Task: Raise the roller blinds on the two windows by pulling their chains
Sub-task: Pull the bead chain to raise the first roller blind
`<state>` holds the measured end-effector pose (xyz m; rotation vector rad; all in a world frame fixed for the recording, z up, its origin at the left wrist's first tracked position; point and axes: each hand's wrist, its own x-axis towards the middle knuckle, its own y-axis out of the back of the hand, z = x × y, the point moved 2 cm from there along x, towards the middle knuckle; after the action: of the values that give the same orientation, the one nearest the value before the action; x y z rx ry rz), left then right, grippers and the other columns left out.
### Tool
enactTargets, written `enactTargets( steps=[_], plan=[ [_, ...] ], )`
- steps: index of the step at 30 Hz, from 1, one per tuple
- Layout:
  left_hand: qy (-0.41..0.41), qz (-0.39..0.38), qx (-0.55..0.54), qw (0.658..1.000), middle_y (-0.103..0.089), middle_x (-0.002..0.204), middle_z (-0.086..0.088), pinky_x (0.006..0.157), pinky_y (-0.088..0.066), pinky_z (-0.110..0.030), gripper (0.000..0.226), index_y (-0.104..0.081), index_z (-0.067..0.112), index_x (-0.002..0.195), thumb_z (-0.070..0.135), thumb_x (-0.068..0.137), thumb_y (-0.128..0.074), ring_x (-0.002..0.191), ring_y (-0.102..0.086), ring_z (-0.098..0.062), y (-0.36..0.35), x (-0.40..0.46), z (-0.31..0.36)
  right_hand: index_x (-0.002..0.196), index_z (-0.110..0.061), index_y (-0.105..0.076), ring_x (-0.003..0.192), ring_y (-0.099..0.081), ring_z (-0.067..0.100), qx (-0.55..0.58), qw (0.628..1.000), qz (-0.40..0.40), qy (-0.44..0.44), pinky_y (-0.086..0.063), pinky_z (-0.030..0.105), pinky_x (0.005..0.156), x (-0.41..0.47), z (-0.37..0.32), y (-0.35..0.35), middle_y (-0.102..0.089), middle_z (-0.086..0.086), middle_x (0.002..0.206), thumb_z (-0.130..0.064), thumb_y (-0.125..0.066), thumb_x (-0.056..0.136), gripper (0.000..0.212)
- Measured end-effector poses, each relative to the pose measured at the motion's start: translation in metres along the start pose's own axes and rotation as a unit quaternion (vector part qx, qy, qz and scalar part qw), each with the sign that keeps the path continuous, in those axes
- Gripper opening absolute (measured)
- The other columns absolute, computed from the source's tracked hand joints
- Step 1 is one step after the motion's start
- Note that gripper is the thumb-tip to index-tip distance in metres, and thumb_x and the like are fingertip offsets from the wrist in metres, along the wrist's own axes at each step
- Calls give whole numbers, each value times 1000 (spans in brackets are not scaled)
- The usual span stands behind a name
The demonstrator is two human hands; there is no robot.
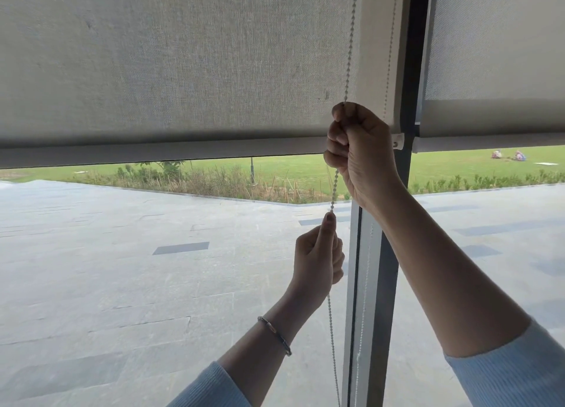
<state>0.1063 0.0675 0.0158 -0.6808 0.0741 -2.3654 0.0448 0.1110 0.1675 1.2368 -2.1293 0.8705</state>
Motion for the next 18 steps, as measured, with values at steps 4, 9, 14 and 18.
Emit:
enactTargets(
  steps=[4, 9, 14, 18],
  plan=[
    [7, -17, -13, 1000, -24, 51, 11, 44, -22, -15, 54, -33, 26, 56, 37, 108, -41, 43, -18, -7, -2, 4, 5, 87, -11, -59, 42, -28, 6, -11, 1000, 5, 13, -22, 18, 43, 3, -6, 1, -43, -3, 54, 4, -32, 103, 35],
    [-24, -3, 85, 996, -55, 62, 1, 60, -44, -25, 43, -60, 7, 82, 31, 109, -37, 59, -52, -15, 9, 9, 6, 123, -3, -60, 63, -57, 13, -107, 994, 25, 17, -45, 29, 59, -2, 2, 0, -66, 6, 83, -1, -39, 105, 28],
    [-34, 65, 208, 975, -70, 126, 0, 99, -48, -34, 35, -63, 24, 121, 37, 109, -33, 118, -63, -13, 37, 17, 25, 153, -5, -29, 138, -45, 19, -314, 935, 112, 118, -36, 43, 119, -9, 20, 5, -42, 11, 154, -7, -47, 103, 53],
    [-140, 145, 405, 892, -39, 160, 12, 112, -20, -9, 50, -42, 30, 151, 47, 105, -32, 142, -27, 7, 78, 15, 51, 151, 8, -25, 153, -22, 34, -431, 846, 120, 291, -15, 39, 127, -18, 41, 6, -27, 22, 161, -8, -49, 102, 57]
  ],
)
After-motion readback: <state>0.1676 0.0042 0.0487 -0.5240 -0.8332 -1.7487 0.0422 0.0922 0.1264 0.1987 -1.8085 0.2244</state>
